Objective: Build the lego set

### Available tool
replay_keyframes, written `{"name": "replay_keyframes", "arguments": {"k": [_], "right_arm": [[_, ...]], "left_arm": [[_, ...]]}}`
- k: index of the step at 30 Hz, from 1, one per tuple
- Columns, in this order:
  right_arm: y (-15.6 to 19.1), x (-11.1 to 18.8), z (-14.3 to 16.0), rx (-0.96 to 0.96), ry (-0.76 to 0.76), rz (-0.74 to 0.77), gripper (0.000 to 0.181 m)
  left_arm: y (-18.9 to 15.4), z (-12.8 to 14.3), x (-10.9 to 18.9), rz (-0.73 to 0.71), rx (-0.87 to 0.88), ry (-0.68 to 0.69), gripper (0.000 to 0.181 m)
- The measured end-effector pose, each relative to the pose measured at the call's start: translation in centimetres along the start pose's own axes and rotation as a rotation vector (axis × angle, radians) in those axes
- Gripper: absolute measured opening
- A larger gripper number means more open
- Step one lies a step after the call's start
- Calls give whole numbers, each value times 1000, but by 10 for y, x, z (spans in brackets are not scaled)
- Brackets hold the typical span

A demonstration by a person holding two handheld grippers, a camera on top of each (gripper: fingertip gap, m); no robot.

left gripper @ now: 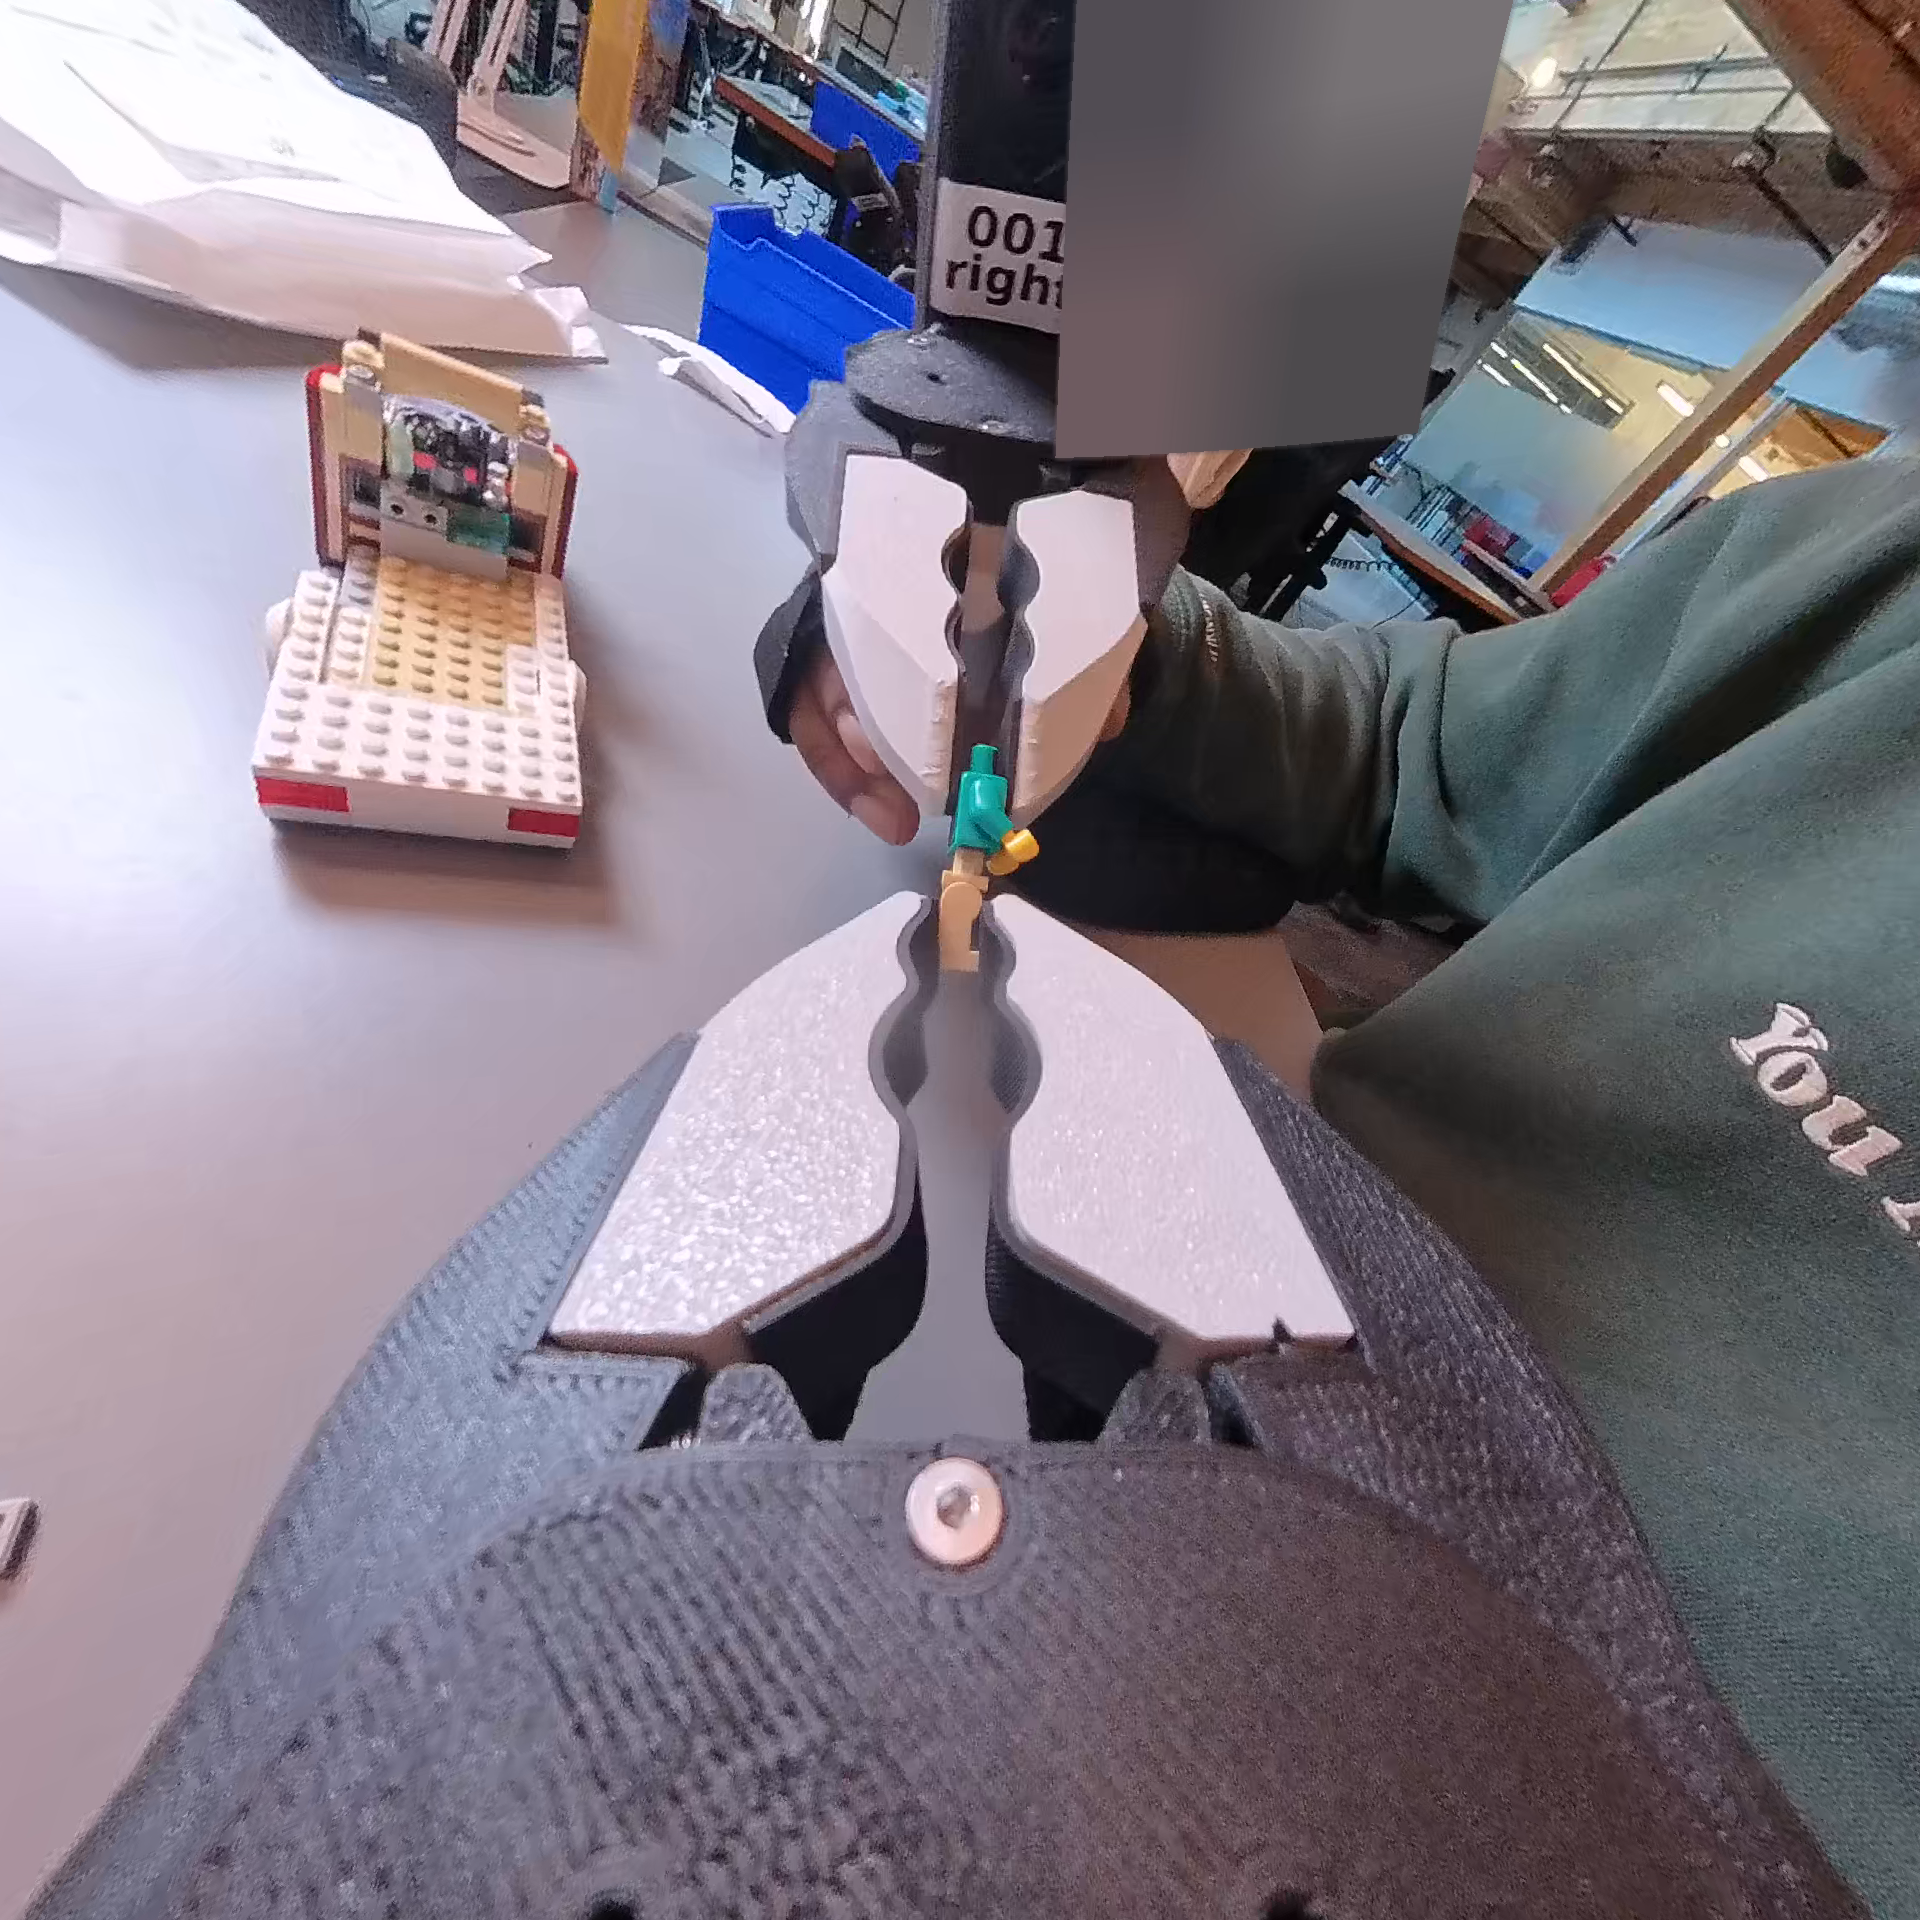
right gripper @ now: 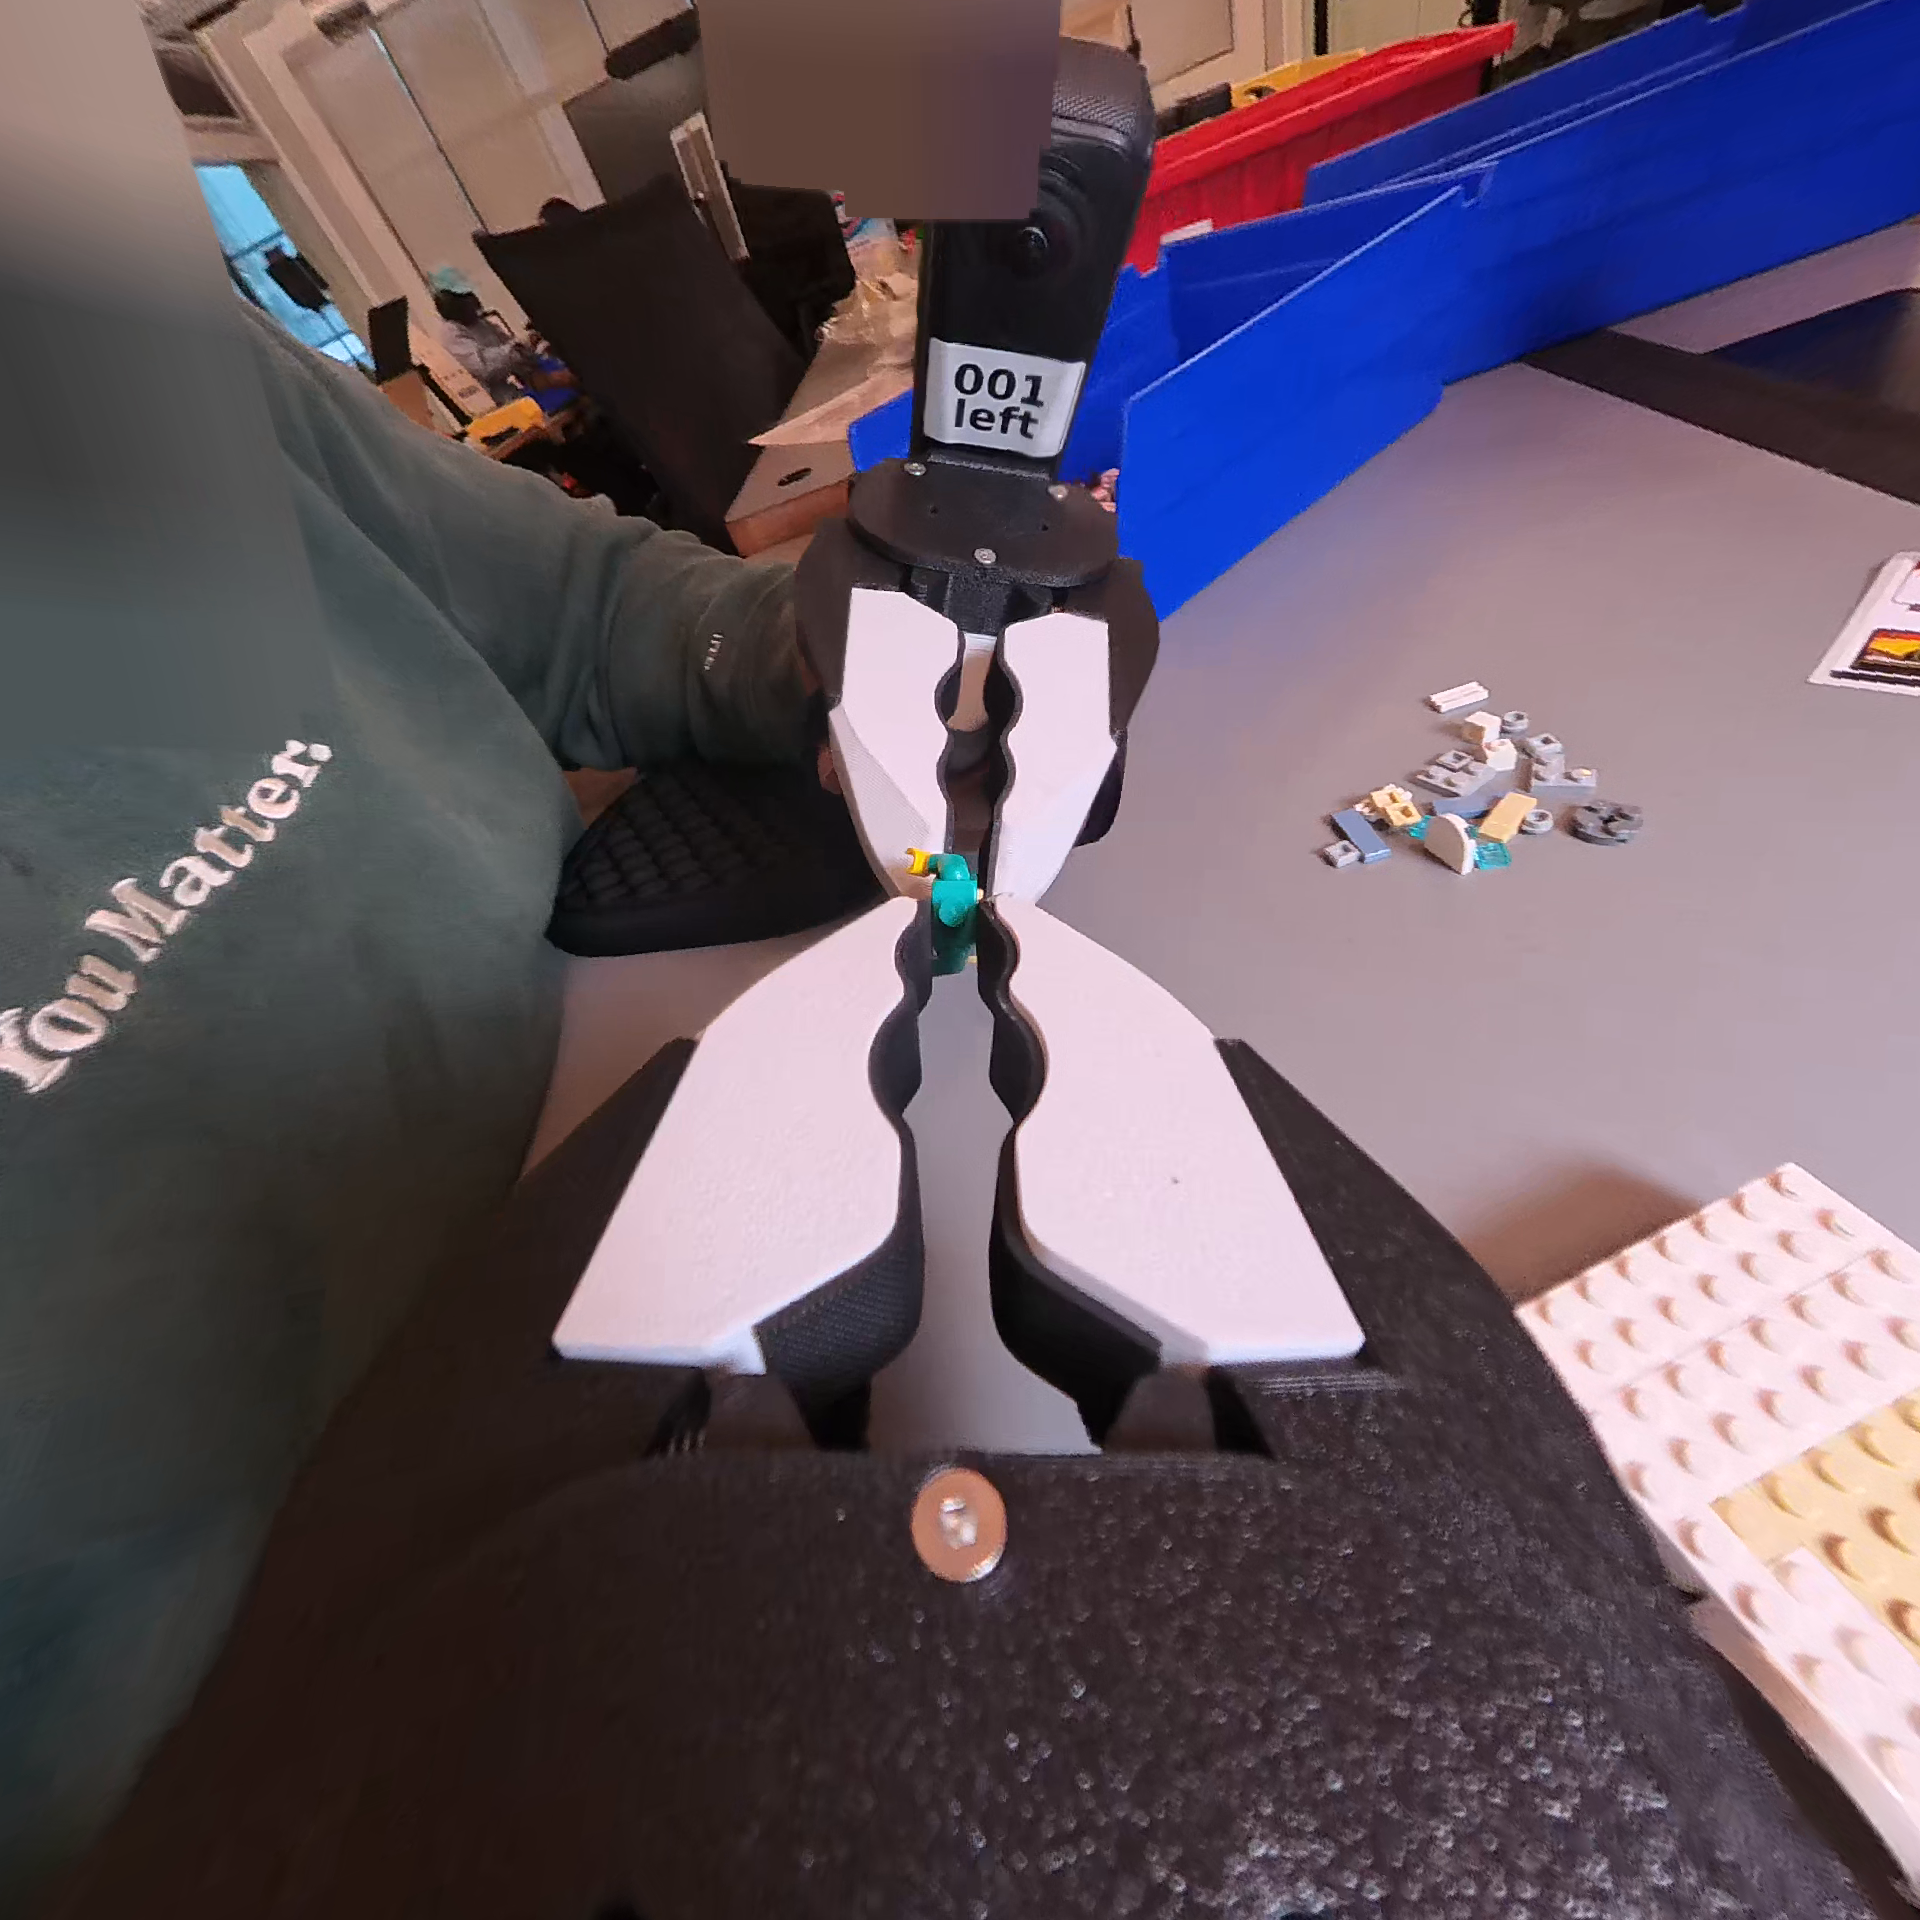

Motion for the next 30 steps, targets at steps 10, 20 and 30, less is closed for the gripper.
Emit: {"name": "replay_keyframes", "arguments": {"k": [10,20,30], "right_arm": [[1,4,4,-11,-21,-87,8],[-1,-1,9,10,24,-62,8],[0,-4,10,15,4,-36,8]], "left_arm": [[-10,-3,-3,-39,-123,21,7],[-7,2,-3,-39,-110,43,7],[-5,3,-2,-37,-91,23,7]]}}
Point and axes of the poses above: each gripper's, where its closed fingertips meet, x back along the fingers, z out of its underside, y = z × x across the jaws, the point moved 7 cm from there along x, back along the fingers, and after that the axes turned 4 degrees about -x, right-handed, at the moved point
